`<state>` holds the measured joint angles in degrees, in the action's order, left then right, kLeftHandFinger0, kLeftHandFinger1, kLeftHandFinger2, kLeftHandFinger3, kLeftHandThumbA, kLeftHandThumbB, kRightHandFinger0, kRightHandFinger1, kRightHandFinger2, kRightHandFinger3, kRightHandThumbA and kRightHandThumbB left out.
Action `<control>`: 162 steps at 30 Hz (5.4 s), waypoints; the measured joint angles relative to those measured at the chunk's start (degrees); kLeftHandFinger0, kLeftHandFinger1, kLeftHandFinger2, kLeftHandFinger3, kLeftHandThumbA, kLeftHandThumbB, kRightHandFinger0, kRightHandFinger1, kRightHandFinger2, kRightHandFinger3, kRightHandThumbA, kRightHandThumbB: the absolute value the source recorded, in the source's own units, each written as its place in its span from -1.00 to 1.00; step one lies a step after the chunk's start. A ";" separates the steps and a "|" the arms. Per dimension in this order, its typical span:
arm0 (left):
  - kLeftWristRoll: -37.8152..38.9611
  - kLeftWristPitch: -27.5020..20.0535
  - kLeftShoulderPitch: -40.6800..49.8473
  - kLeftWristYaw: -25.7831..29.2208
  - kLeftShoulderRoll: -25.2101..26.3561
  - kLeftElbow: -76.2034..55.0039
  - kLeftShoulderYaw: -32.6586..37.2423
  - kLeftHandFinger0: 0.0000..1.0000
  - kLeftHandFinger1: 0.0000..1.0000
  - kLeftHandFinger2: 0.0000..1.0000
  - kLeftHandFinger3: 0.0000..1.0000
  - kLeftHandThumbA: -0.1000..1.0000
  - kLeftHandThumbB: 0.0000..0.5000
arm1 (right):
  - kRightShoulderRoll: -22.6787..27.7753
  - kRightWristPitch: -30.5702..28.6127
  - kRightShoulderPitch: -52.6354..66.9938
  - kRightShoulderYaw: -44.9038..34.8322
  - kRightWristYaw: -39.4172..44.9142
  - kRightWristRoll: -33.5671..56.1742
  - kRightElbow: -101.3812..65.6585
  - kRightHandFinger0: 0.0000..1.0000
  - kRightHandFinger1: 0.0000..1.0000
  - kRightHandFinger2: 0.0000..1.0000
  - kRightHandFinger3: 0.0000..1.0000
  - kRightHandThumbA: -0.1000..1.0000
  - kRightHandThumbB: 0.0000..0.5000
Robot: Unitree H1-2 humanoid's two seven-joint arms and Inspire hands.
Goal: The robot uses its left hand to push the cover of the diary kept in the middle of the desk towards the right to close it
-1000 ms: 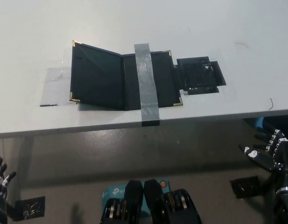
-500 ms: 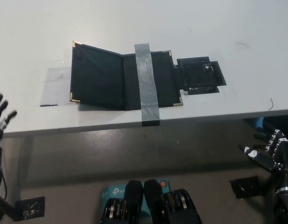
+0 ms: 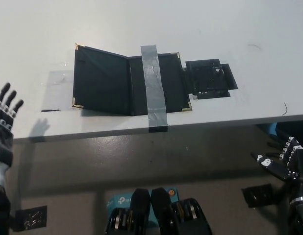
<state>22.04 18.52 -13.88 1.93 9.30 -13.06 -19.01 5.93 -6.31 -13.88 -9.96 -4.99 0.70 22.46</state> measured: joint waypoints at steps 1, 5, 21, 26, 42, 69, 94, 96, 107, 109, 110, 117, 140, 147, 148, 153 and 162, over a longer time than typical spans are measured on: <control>-0.01 0.02 -0.53 0.38 -0.33 2.59 -0.28 1.00 1.00 1.00 1.00 1.00 -0.55 | 0.00 -0.03 0.15 0.01 0.00 -0.04 0.01 -0.05 0.30 0.44 0.58 1.00 0.63; 0.14 0.03 -2.90 1.66 -1.58 10.17 -1.88 1.00 1.00 1.00 1.00 1.00 -0.46 | 0.00 -0.07 0.39 0.04 -0.03 -0.24 0.00 -0.04 0.31 0.45 0.59 1.00 0.63; -0.49 -0.04 -15.12 3.67 -5.04 22.16 0.47 1.00 1.00 1.00 1.00 1.00 -0.21 | 0.56 -0.59 0.73 0.51 -0.04 -0.89 -0.05 -0.02 0.31 0.43 0.52 1.00 0.54; -1.23 -0.06 -16.95 4.09 -5.98 23.93 1.61 1.00 1.00 1.00 1.00 1.00 -0.27 | 0.54 -0.59 0.65 0.88 -0.04 -1.05 -0.05 -0.02 0.31 0.44 0.52 1.00 0.52; -1.60 -0.21 -15.25 6.30 -8.26 28.51 -0.18 1.00 1.00 1.00 1.00 1.00 -0.24 | 0.51 -0.60 0.06 1.05 -0.11 -1.83 -0.13 -0.09 0.28 0.40 0.49 1.00 0.59; -1.28 -0.05 -15.01 7.07 -5.69 27.72 -1.71 1.00 1.00 1.00 1.00 1.00 -0.31 | 0.33 -0.96 0.70 0.98 -1.02 -1.87 -0.09 -0.04 0.28 0.39 0.42 1.00 0.53; -0.02 -4.44 -16.03 7.82 -11.98 30.79 -3.75 1.00 1.00 1.00 1.00 1.00 -0.29 | 0.51 -0.99 0.72 1.03 -1.01 -1.94 -0.23 -0.04 0.29 0.39 0.47 1.00 0.49; 0.22 -4.79 -16.27 7.83 -13.10 31.04 -3.75 1.00 1.00 1.00 1.00 1.00 -0.25 | 0.51 -0.99 0.72 1.03 -0.98 -1.91 -0.27 -0.04 0.30 0.41 0.49 1.00 0.49; 1.64 -6.32 -17.53 7.88 -17.97 32.62 -3.59 1.00 1.00 1.00 1.00 1.00 -0.10 | 0.52 -0.95 0.27 1.40 -0.96 -1.93 -0.62 -0.05 0.31 0.44 0.51 1.00 0.51; 2.02 -6.42 -17.54 7.88 -18.33 32.66 -3.68 1.00 1.00 1.00 1.00 1.00 -0.10 | 0.51 -0.95 0.26 1.44 -0.96 -1.94 -0.66 -0.02 0.33 0.46 0.53 1.00 0.49; 2.13 -6.44 -17.55 7.88 -18.43 32.67 -3.68 1.00 1.00 1.00 1.00 1.00 -0.13 | 0.51 -0.95 0.26 1.45 -0.96 -1.93 -0.69 -0.02 0.33 0.46 0.53 1.00 0.49; 3.18 -6.60 -17.58 8.28 -19.33 32.61 -3.49 1.00 1.00 1.00 1.00 1.00 -0.12 | 0.57 -0.95 0.24 1.65 -0.95 -1.97 -0.71 -0.05 0.32 0.45 0.52 1.00 0.55; -14.51 -10.55 -23.35 5.71 -15.84 37.68 29.54 1.00 1.00 1.00 1.00 1.00 -0.23 | 0.86 -0.49 -0.04 2.49 -0.63 -1.97 -2.09 -0.04 0.30 0.43 0.52 1.00 0.50; -19.85 -12.91 -23.89 3.25 -14.58 42.96 36.01 1.00 1.00 1.00 1.00 1.00 0.02 | 1.67 -0.34 0.11 2.71 -0.57 -2.08 -2.19 -0.08 0.26 0.36 0.48 1.00 0.54; -20.56 -13.30 -23.89 3.08 -14.18 43.11 36.49 1.00 1.00 1.00 1.00 1.00 0.12 | 1.63 -0.34 0.11 2.80 -0.57 -2.07 -2.18 -0.08 0.27 0.37 0.47 1.00 0.55; -24.77 -16.19 -24.20 1.90 -11.88 44.42 40.60 1.00 1.00 1.00 1.00 1.00 0.03 | 1.46 -0.35 -0.10 3.01 -0.46 -1.94 -2.17 -0.09 0.26 0.36 0.45 1.00 0.57; -28.09 -17.83 -24.14 1.06 -11.35 44.56 40.54 1.00 1.00 1.00 1.00 1.00 0.28 | 1.49 -0.33 -0.07 3.01 -0.43 -1.95 -2.18 -0.08 0.29 0.42 0.50 1.00 0.56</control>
<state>-6.05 0.69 -38.02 2.99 -2.05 31.50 21.53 7.42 -6.64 -13.94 -6.95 -5.42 -1.25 20.28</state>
